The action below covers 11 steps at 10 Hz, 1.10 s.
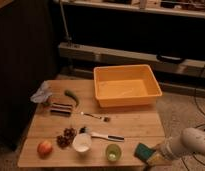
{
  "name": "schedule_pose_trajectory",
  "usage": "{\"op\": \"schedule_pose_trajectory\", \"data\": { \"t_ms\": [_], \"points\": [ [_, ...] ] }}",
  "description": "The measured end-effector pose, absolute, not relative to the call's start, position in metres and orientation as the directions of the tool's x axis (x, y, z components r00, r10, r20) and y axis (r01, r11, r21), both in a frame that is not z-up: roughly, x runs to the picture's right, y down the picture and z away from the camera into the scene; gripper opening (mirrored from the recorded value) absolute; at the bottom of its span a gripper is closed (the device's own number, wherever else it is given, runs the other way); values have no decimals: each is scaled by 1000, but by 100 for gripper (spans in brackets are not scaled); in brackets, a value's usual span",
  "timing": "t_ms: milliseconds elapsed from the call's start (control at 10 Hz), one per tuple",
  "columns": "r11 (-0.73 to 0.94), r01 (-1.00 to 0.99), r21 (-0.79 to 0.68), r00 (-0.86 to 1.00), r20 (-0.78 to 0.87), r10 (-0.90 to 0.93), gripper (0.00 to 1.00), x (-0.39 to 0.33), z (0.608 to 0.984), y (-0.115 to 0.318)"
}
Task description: Wipe table surface with sponge
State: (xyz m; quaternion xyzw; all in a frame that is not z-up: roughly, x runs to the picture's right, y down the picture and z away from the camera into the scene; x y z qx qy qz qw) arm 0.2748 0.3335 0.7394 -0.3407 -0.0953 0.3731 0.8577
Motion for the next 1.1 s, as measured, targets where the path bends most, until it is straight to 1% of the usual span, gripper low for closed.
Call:
{"op": "schedule_pose_trajectory", "data": {
  "t_ms": [200, 600, 800, 1100],
  "points": [
    [486, -612, -623, 685, -112, 720, 0, 297, 742, 325],
    [492, -651, -578, 663, -115, 740, 0, 315, 755, 293],
    [484, -665, -568, 646, -114, 755, 0, 320, 765, 279],
    [446, -679, -582, 605, -100, 790, 0, 322, 779, 270]
  ]
}}
